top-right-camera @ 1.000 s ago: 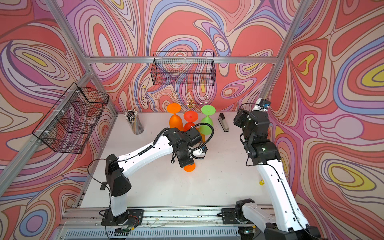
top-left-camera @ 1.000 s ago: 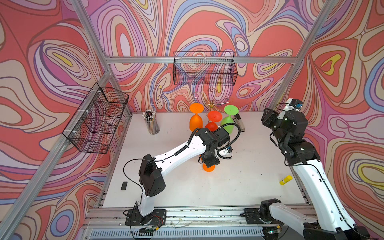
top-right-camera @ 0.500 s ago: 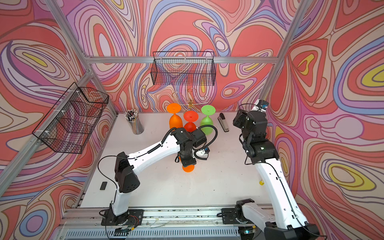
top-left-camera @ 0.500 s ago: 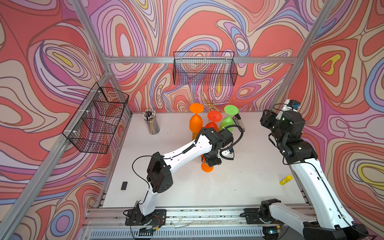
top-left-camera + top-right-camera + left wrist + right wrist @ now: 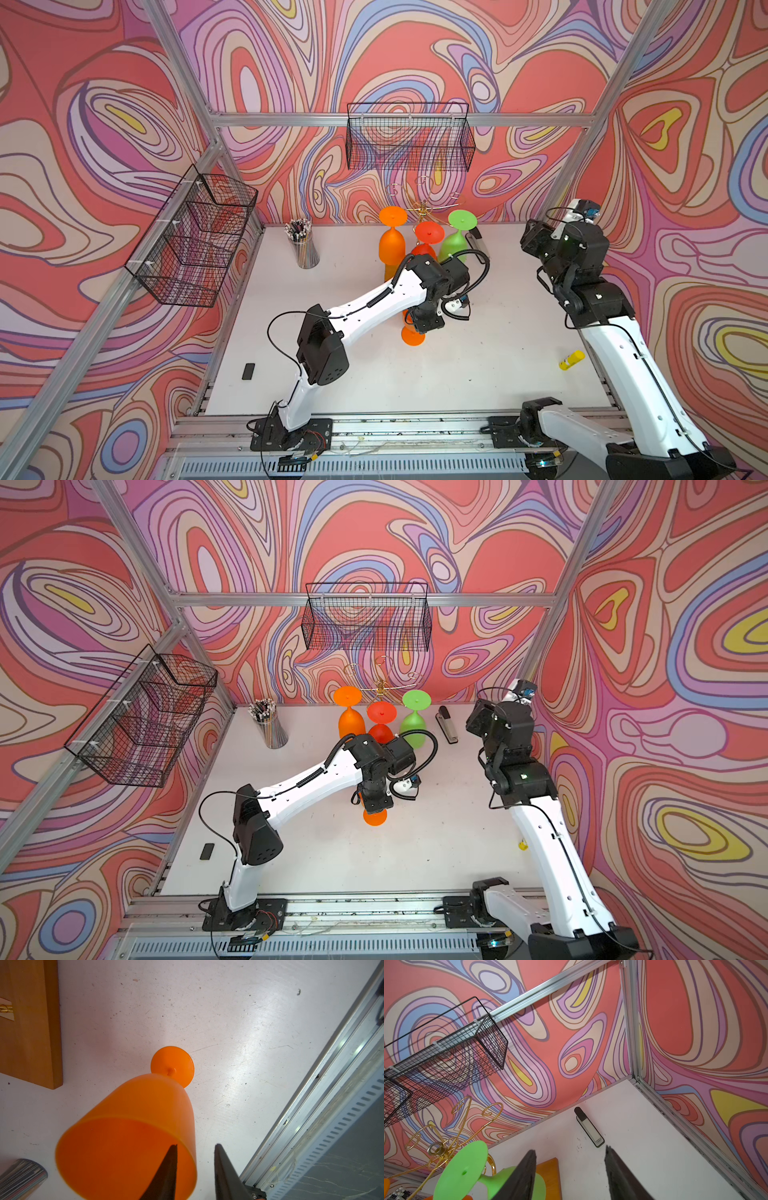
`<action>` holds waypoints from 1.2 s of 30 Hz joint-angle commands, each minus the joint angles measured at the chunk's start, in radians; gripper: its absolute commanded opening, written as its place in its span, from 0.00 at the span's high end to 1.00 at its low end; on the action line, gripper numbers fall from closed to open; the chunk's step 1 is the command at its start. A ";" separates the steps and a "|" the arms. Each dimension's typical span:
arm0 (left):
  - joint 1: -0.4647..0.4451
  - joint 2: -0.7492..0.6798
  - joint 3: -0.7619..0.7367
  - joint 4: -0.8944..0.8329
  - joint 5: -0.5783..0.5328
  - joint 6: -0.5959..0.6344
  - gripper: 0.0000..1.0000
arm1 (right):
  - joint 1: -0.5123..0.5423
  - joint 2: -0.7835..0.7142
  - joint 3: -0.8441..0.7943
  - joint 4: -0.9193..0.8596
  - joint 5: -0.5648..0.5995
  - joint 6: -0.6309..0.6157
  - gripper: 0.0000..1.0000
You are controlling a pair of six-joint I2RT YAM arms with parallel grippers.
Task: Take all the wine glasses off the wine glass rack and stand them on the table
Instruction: 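Lower the orange glass with the left gripper onto the table near the robot, then open the left gripper and draw it back while the right arm moves toward the rack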
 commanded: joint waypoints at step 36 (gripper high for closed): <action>0.306 -1.104 -0.679 1.031 -0.158 -0.321 0.00 | -0.135 0.168 -0.123 0.478 -0.774 0.507 0.48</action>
